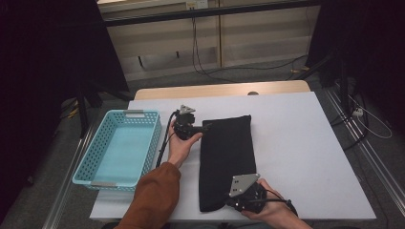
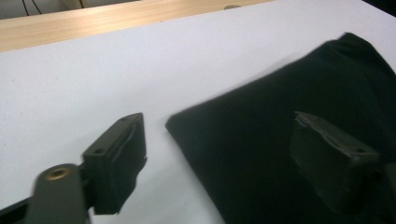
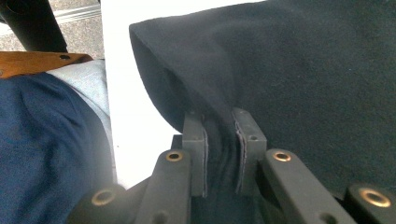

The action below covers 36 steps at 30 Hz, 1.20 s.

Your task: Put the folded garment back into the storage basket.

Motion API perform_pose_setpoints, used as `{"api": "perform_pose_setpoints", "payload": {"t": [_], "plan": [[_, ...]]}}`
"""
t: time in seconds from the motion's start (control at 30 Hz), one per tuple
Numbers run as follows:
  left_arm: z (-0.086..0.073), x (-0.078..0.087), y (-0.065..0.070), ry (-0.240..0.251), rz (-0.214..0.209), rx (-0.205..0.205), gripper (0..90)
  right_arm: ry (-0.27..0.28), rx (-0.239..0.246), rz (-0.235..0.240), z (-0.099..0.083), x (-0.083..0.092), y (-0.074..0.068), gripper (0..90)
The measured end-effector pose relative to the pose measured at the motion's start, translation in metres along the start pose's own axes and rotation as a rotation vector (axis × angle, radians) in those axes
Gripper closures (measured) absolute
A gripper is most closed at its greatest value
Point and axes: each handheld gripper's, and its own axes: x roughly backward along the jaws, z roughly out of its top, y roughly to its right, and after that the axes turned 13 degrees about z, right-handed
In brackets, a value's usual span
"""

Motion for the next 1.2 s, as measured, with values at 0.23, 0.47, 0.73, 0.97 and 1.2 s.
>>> {"api": "perform_pose_setpoints", "payload": {"t": [0.23,0.47,0.73,0.97,1.2], "plan": [[0.005,-0.014,-0.009,-0.04,0.006,0.034,31.3,-0.001,0.0,0.001,0.0,0.0,0.0,78.5],[0.002,-0.03,-0.004,-0.098,-0.003,0.028,32.7,-0.001,0.002,0.001,0.0,0.0,0.0,78.5],[-0.005,-0.04,-0.006,-0.125,0.039,0.031,37.3,-0.009,0.011,-0.005,0.001,0.0,-0.001,78.4],[-0.007,-0.042,-0.001,-0.11,0.002,0.017,52.5,-0.009,0.011,-0.006,0.001,0.0,-0.001,78.3],[-0.007,-0.042,0.006,-0.107,0.006,0.011,61.0,-0.005,0.009,-0.005,0.0,0.0,-0.001,78.1]]}}
